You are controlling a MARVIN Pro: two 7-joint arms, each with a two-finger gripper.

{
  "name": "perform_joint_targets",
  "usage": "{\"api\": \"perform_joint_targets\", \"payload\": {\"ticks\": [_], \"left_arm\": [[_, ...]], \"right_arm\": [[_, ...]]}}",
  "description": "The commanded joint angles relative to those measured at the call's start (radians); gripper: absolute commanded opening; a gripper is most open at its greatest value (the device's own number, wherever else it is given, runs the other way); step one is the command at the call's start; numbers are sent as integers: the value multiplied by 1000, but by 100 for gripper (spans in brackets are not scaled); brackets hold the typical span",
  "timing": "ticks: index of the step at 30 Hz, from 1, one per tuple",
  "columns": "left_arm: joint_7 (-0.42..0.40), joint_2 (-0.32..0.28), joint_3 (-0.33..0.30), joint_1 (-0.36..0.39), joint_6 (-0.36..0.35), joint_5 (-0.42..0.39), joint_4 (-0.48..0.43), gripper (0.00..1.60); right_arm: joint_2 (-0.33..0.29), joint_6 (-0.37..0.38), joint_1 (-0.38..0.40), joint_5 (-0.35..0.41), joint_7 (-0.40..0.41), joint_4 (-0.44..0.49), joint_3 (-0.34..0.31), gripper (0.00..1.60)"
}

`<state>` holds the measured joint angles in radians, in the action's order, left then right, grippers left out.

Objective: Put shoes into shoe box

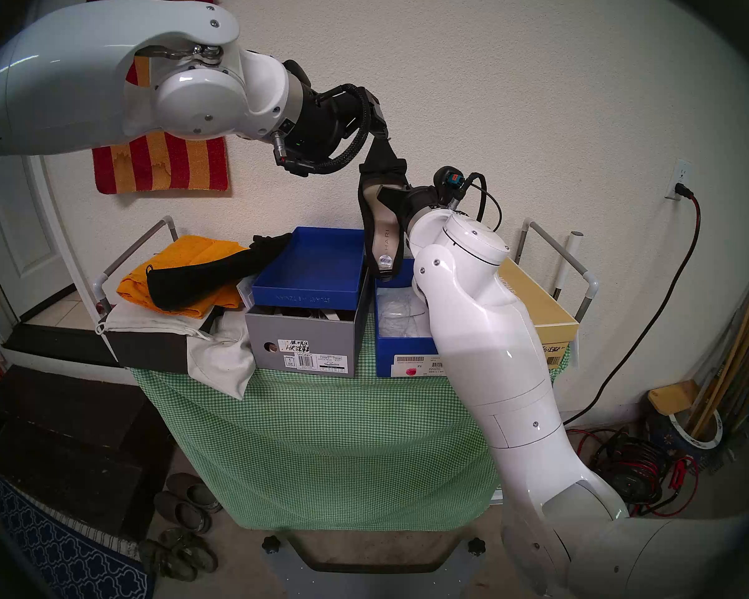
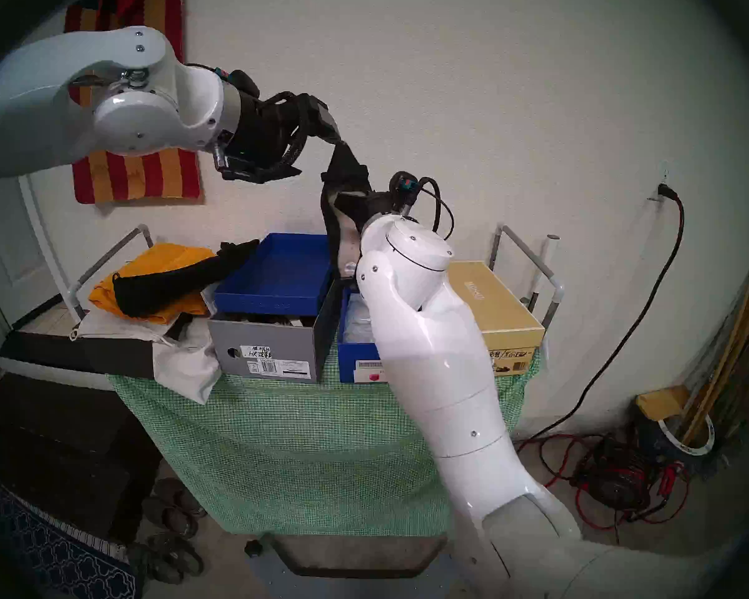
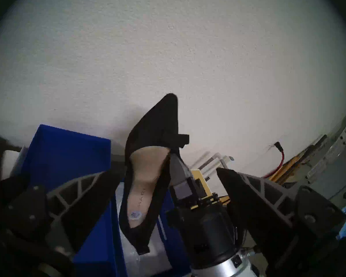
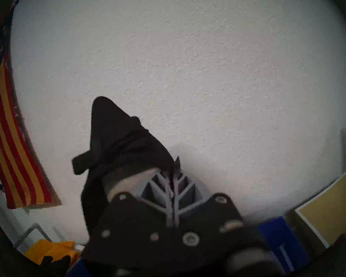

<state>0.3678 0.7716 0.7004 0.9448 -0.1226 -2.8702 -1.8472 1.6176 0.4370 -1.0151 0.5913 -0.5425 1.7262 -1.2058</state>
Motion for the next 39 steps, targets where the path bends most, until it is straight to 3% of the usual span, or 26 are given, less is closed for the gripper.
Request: {"api": "perform_joint_targets", "payload": {"ticks": [1, 6, 12, 19, 26, 31, 39], "left_arm": [[53, 29, -2, 27, 58, 20, -17, 160], [118, 54, 1, 36, 130, 30, -42, 160], [152, 71, 4, 35, 201, 63, -62, 160], [177, 78, 4, 33, 246, 77, -75, 160], [195, 82, 2, 31, 280, 87, -85, 160], [202, 83, 1, 30, 291, 91, -88, 160], [210, 84, 0, 29, 304, 96, -92, 160]], "right_arm": [[56, -4, 60, -12, -62, -7, -10, 0], [101, 96, 65, 10, -163, 46, -21, 0], [102, 180, 81, -33, -266, 139, 0, 0], [144, 321, 41, -52, -408, 257, 36, 0], [143, 454, -34, -36, -536, 374, 56, 0], [117, 522, -100, -28, -525, 421, 41, 0], [84, 523, -180, -78, -445, 446, -7, 0]]}}
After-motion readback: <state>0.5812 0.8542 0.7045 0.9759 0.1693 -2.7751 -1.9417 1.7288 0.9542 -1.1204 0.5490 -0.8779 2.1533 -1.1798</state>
